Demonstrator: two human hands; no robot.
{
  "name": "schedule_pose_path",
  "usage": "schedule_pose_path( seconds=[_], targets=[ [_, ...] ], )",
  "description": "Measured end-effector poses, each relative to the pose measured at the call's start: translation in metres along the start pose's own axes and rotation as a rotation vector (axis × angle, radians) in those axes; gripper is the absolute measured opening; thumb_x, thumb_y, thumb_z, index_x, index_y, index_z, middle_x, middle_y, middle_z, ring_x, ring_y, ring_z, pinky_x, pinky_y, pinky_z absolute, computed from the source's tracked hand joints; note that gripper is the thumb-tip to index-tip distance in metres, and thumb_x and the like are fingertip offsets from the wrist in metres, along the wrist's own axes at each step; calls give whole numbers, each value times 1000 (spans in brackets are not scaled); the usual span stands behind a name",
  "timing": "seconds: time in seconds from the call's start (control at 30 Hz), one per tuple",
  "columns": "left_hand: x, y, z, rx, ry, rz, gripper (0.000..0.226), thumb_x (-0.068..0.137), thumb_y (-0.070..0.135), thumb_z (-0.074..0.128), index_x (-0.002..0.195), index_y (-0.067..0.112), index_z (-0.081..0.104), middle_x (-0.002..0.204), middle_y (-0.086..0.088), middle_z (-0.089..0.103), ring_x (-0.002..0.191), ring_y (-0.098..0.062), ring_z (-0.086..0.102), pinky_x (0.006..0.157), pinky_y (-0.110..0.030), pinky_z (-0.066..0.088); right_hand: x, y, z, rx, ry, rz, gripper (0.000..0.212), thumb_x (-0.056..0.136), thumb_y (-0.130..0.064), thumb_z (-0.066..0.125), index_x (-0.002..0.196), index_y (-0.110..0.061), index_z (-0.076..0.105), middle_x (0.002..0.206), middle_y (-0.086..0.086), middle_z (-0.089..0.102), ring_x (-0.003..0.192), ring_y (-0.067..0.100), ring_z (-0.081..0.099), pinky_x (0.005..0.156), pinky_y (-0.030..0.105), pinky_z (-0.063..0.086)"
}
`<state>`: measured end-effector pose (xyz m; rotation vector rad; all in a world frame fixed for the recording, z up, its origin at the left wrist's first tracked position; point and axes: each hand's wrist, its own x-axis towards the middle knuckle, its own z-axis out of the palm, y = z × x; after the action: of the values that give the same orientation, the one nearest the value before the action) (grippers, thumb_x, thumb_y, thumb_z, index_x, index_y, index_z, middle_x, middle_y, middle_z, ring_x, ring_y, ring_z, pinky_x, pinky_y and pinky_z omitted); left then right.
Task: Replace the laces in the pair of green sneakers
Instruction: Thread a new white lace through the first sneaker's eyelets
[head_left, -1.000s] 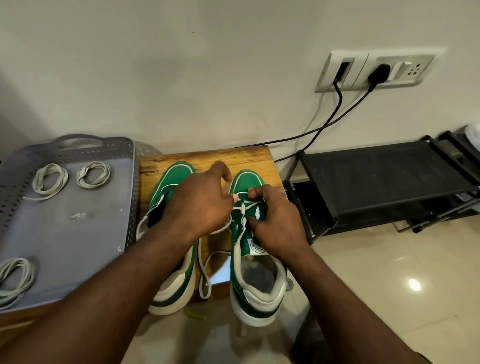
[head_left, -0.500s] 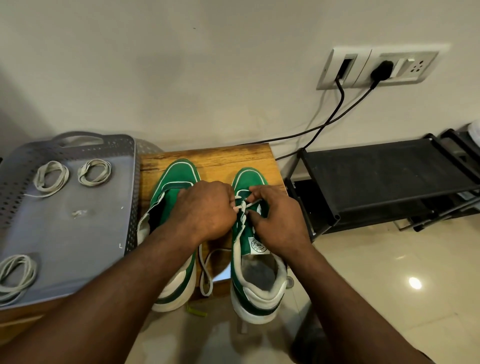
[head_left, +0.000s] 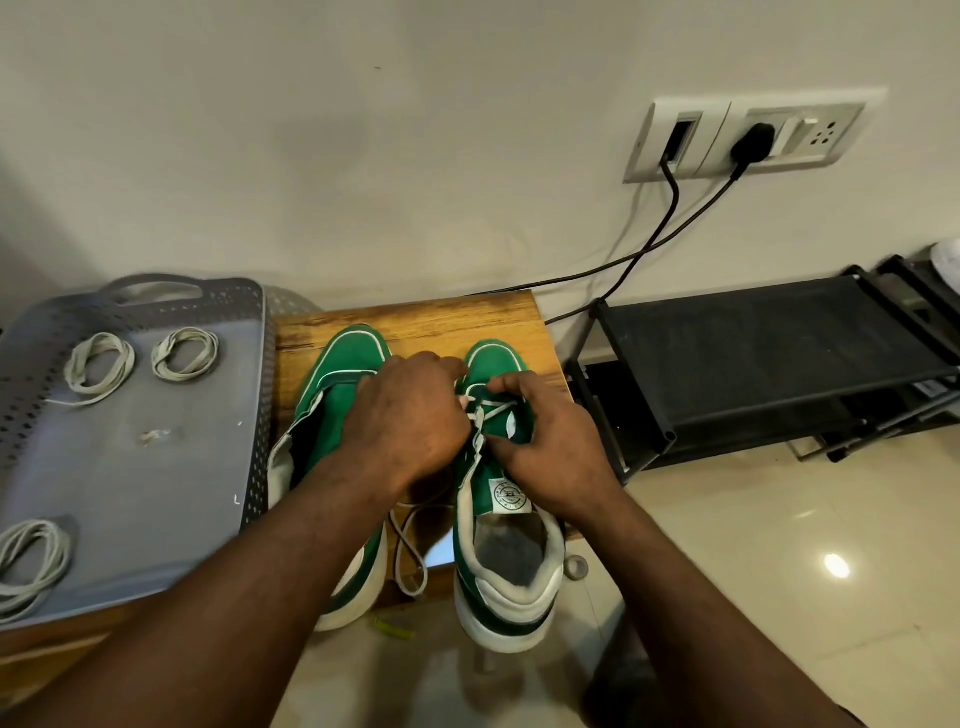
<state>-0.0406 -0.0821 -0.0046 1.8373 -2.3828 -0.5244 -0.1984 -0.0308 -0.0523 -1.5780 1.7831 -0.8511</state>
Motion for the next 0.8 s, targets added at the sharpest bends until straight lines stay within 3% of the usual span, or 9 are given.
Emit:
schedule_pose_path(
  seconds=[0.13,0.23,0.3,0.33,0.4,0.47,0.6,0.73,0.8],
  targets=[
    [2,6,7,107,-29,-19,41,98,29,57,139,27,57,118,-6,70,123,-32,55,102,-50,40,-1,-1,-3,10,-34,2,61,82,-18,81,136,-35,59,132,-15,65,119,7,62,101,38,56],
    [5,7,7,24,7,-71,37,93,26,60,130,30,62,105,-1,72,115,-29,59,103,-50,41,-2,-2,-4,-15,-65,-20,65,80,-21,79,139,-35,56,136,-14,62,122,8,60,103,40,55],
    [7,4,7,-206,3,-128,32,85,23,63,115,34,67,91,6,73,96,-24,66,96,-47,50,-2,-3,-4,-31,-78,-20,68,79,-22,79,140,-34,54,137,-13,61,123,9,59,103,41,55],
    [10,3,5,-357,1,-152,27,84,20,65,107,34,69,88,7,73,84,-20,67,85,-42,55,-2,-2,-4,-39,-82,-16,69,79,-21,79,141,-34,53,138,-13,61,123,9,59,102,42,56],
    [12,6,-3,-653,5,-188,22,85,11,67,95,30,73,85,5,74,67,-13,62,67,-32,49,-1,-2,-4,-44,-85,-3,70,79,-20,80,142,-34,52,140,-12,60,123,10,59,101,42,57],
    [13,5,-12,-884,39,-185,21,87,3,65,90,20,77,77,5,74,71,-11,62,72,-32,47,-1,-4,-6,-22,-86,12,70,81,-17,81,142,-33,52,140,-12,60,122,10,59,101,40,57],
    [7,7,-28,-1208,70,69,19,96,0,59,96,10,76,78,2,71,74,-10,63,73,-27,51,0,-3,-6,62,-72,37,59,86,-15,80,138,-31,56,134,-14,63,119,7,61,100,40,58],
    [0,12,-36,-1303,16,327,20,93,10,58,98,11,77,89,-18,66,77,-19,60,68,-27,50,-1,-14,-6,272,284,-14,26,91,-22,81,113,-27,70,105,-15,74,102,-1,68,89,27,58],
    [-3,15,-37,-1269,-30,371,20,94,11,57,98,11,77,85,-19,65,76,-19,59,63,-26,48,-1,-22,-11,322,340,-127,23,93,-20,79,112,-29,70,93,-11,73,91,5,70,81,27,58]
  ],
)
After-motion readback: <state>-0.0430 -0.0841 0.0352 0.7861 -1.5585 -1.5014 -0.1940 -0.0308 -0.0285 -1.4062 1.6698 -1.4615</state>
